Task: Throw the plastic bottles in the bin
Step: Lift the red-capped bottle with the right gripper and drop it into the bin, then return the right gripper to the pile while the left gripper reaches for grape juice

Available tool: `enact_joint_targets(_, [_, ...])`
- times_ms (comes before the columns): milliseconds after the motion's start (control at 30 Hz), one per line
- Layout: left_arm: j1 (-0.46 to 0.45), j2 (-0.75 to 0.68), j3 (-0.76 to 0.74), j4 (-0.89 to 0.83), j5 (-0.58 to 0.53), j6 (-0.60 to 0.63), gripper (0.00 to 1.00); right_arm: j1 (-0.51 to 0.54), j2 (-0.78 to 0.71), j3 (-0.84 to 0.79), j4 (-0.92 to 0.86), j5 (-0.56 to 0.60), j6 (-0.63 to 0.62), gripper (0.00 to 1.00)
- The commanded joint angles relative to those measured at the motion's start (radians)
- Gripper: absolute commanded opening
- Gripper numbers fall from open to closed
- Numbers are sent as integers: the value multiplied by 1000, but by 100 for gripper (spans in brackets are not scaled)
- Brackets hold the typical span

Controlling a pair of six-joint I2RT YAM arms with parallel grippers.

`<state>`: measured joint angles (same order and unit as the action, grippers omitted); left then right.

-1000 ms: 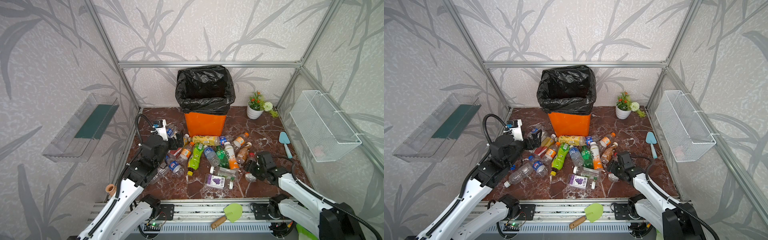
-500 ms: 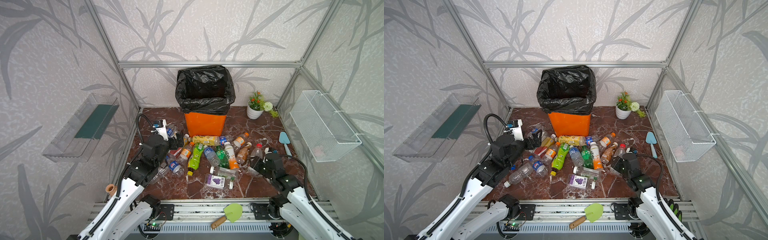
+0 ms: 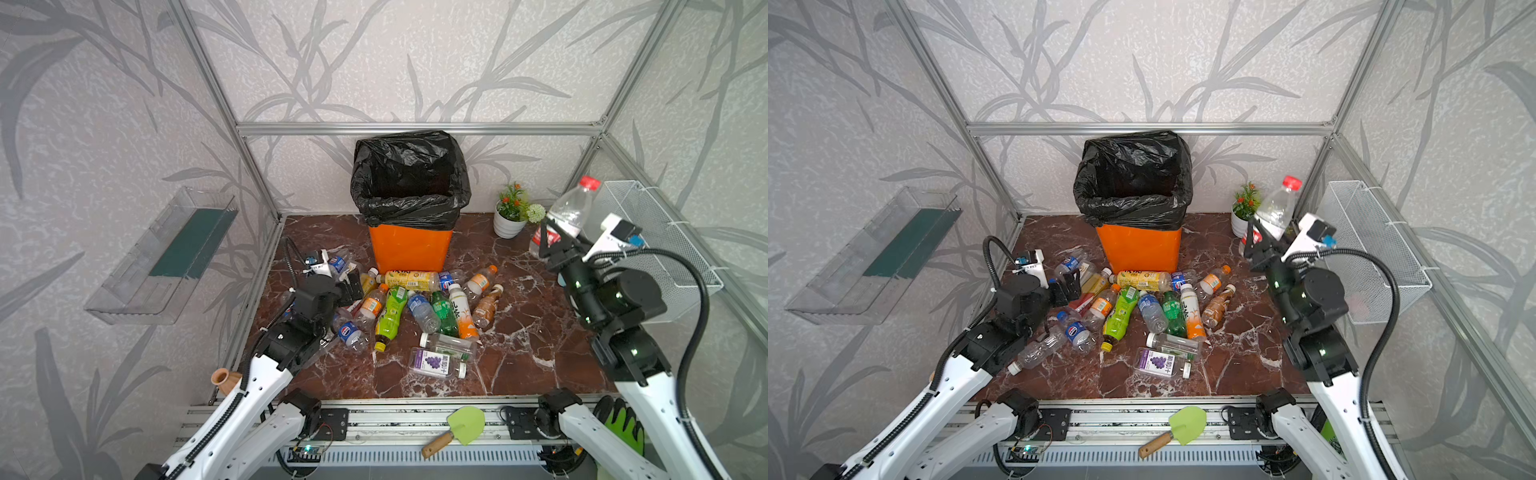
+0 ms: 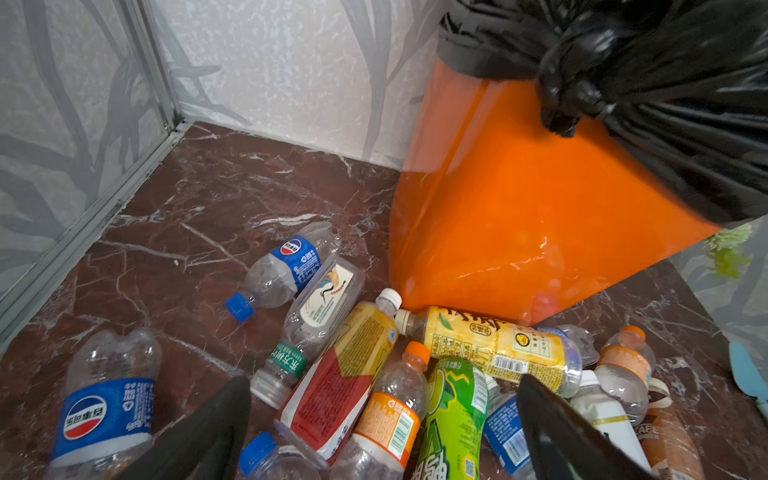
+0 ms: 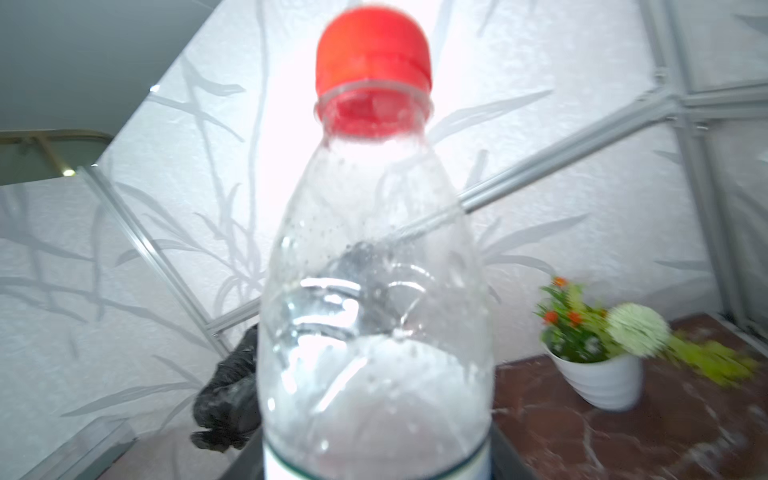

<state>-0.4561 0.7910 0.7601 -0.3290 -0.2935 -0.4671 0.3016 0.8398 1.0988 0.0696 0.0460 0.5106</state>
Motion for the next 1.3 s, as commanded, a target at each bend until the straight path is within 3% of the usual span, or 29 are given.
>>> enact_joint_targets(0, [1, -3, -10, -39, -36, -44, 99, 25, 286, 218, 132, -233, 7, 53])
enact_joint_targets(133, [1, 9, -15, -37, -32, -47, 99, 167, 670, 676, -123, -312, -160, 62])
enact_joint_targets(233, [2, 35, -12, -27, -25, -48, 99, 183, 892, 986, -345, -267, -202, 66])
enact_joint_targets(467, [2, 69, 34, -95, -5, -42, 99, 145, 1013, 1328, -510, -142, -269, 99])
enact_joint_targets(533, [1, 62, 44, -108, -4, -35, 99, 146, 978, 1334, -524, -123, -297, 99])
enact_joint_targets(633, [2, 39, 40, -101, -3, -18, 99, 146, 826, 1145, -417, -110, -313, 99])
enact_joint_targets(867, [2, 27, 19, -112, 38, 32, 99, 133, 471, 494, -136, -91, -287, 99])
enact_joint_targets(1000, [1, 32, -4, -164, 31, 1, 99, 89, 285, 35, 0, -64, -146, 99])
enact_joint_targets(1167, [2, 25, -43, -176, 17, -46, 99, 33, 113, -397, -75, 6, 75, 99])
enact_joint_targets(1267, [0, 47, -60, -132, 64, -49, 99, 11, -8, -588, -59, 32, 190, 99])
